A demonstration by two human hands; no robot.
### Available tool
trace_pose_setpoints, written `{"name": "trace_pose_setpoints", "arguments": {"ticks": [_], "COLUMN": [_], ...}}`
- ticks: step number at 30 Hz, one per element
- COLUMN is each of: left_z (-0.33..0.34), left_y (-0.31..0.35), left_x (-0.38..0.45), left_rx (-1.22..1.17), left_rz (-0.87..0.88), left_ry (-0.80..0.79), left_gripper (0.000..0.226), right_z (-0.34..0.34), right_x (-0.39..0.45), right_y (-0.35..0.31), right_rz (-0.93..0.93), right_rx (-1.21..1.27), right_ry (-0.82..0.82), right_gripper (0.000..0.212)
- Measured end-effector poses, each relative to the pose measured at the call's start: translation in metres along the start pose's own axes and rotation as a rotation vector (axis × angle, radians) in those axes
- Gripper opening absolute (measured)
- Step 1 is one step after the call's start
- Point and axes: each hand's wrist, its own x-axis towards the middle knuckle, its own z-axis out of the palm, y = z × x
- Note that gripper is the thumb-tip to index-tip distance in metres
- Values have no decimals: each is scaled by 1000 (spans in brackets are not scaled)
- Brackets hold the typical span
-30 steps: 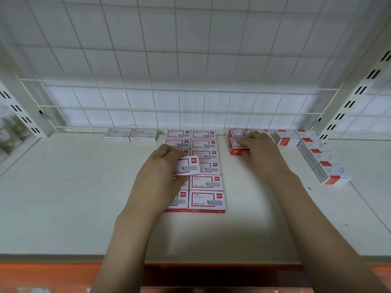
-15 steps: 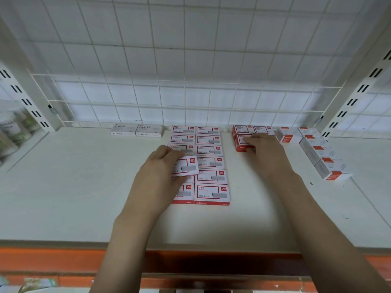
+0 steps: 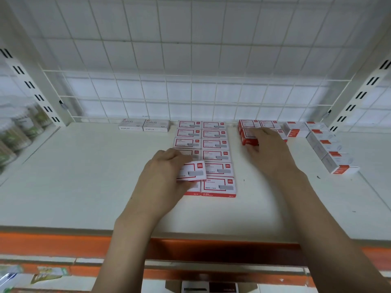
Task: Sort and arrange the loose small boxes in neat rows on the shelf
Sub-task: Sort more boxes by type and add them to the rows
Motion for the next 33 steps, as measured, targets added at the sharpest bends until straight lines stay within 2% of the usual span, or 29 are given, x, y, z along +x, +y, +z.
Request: {"name": "trace_pose_setpoints", "arguments": {"ticks": [10, 16, 22, 33], "left_z": [2, -4, -7, 0], "left_y": [10, -4, -14, -24], "left_x": [-24, -41, -48, -50], "left_rx": [-8, 52, -46, 20], "left_rz": [101, 71, 62, 194], "left_ry": [-147, -163, -201, -161], "left_gripper": [51, 54, 54, 35], "right_z": [-6, -4, -4, 0], "right_x": [-45, -65, -76, -87], "right_y": [-16, -27, -45, -43], "right_rz": [-90, -106, -144, -96], "right_rx": [47, 62, 97, 91], "right_ry": [37, 13, 46, 57], "right_gripper": [40, 41, 36, 39]}}
